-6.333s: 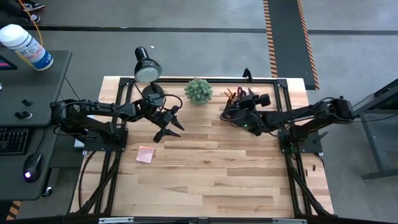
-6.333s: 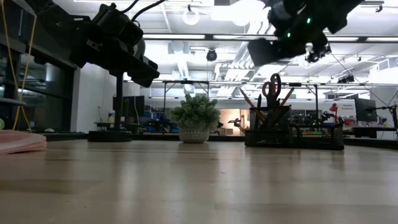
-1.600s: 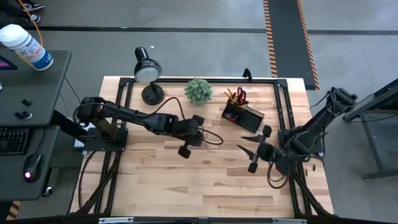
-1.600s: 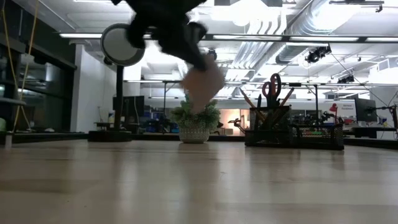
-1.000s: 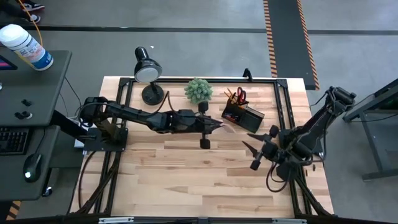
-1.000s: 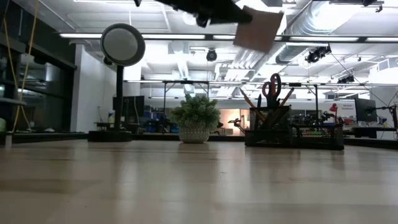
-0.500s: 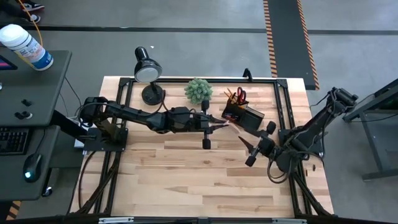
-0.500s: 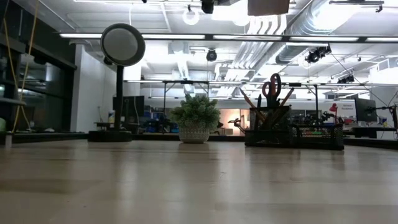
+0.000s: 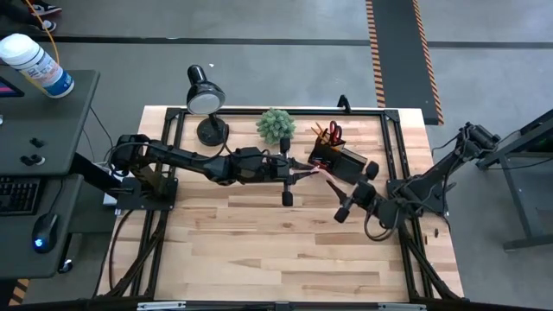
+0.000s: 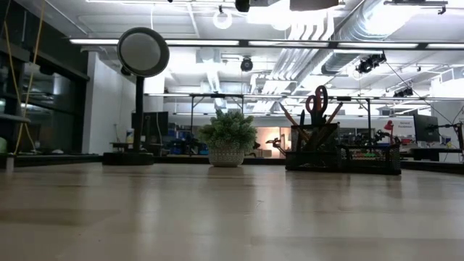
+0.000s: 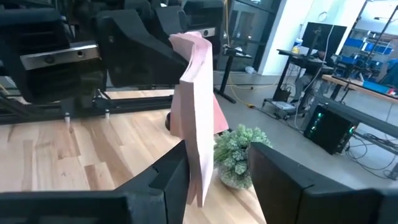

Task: Pick and place office supplies into organizer
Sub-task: Put the pink sticky notes into the black desk organizer

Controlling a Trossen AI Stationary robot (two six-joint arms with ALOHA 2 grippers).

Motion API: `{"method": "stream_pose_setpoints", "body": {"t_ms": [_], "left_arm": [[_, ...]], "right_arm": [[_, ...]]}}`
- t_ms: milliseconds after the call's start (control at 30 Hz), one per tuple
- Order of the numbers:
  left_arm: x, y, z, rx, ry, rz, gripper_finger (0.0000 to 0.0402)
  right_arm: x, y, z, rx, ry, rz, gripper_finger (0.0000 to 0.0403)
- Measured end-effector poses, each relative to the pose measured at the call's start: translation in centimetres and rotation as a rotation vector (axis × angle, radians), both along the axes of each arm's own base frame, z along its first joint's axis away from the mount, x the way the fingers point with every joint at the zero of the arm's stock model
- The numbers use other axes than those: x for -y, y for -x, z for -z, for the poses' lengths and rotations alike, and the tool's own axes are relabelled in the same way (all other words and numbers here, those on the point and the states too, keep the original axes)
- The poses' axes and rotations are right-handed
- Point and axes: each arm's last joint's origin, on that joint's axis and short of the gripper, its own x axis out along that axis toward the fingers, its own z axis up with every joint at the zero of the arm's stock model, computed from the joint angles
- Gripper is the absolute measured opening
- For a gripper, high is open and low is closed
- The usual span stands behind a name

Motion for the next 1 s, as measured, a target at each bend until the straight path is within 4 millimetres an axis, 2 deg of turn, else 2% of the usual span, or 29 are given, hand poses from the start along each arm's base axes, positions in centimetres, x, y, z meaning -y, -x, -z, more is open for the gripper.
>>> {"method": "stream_pose_setpoints", "body": {"t_ms": [167, 467, 667, 1000], "left_arm": [[0.00, 0.00, 0.00, 0.000, 0.000, 0.000, 0.0000], [-0.03, 0.00, 0.00, -0.001, -0.001, -0.001, 0.0000], [-0.02, 0.01, 0.13, -0.019, -0.024, -0.002, 0.0013], [-0.18, 0.07, 0.62, -0.092, -0.113, -0.068, 0.0095]], "right_arm": [[0.05, -0.16, -0.30, 0.004, 0.010, -0.010, 0.0124], [0.02, -0.20, -0.55, 0.004, 0.029, -0.014, 0.0014], [0.03, -0.19, -0.50, 0.000, 0.032, -0.010, 0.0010], [-0.39, 0.18, -0.46, 0.002, 0.038, 0.001, 0.0007]]}}
